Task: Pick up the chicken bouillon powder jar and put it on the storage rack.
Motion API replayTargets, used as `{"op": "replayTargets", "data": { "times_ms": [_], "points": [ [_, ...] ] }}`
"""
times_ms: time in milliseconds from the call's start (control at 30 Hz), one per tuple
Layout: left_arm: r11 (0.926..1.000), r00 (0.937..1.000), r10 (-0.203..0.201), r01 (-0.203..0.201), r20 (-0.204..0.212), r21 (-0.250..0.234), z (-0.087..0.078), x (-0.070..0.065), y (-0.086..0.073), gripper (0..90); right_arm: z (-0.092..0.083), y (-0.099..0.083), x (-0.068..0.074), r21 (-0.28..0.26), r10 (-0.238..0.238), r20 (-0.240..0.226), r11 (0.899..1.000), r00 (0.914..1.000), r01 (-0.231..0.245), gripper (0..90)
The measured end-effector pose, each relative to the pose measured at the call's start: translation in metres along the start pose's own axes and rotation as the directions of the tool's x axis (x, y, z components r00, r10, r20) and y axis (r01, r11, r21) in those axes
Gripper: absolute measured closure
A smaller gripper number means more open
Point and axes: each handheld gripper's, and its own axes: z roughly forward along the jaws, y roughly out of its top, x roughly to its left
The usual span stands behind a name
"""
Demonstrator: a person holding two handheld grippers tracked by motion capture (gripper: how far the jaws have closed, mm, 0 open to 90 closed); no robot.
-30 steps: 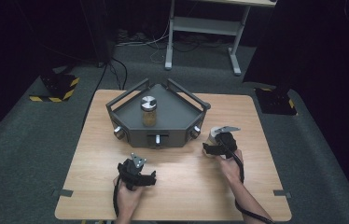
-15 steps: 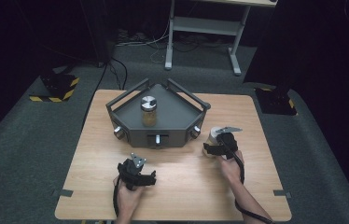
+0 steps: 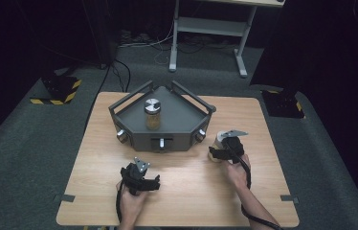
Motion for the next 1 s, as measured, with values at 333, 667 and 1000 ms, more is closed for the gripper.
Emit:
{"op": "replayTargets", "data": {
  "times_ms": [333,667,1000],
  "points": [
    [1.0,1.0,0.0,0.0,0.0,0.0,0.0,0.0,0.0,2.1,-0.003,-0.0011,-0.0025,0.001,-0.005,-0.008,1.0,1.0,0.005,30.0],
    [1.0,1.0,0.0,0.0,0.0,0.0,0.0,0.0,0.0,2.1,-0.0057,0.0003,-0.0044,0.01,-0.021,-0.015,1.0,0.9997,0.022,30.3],
    [1.0,1.0,0.0,0.0,0.0,0.0,0.0,0.0,0.0,2.1,-0.0101,0.003,-0.0069,0.004,-0.026,-0.023,1.0,0.9994,0.026,30.5]
  ]
}}
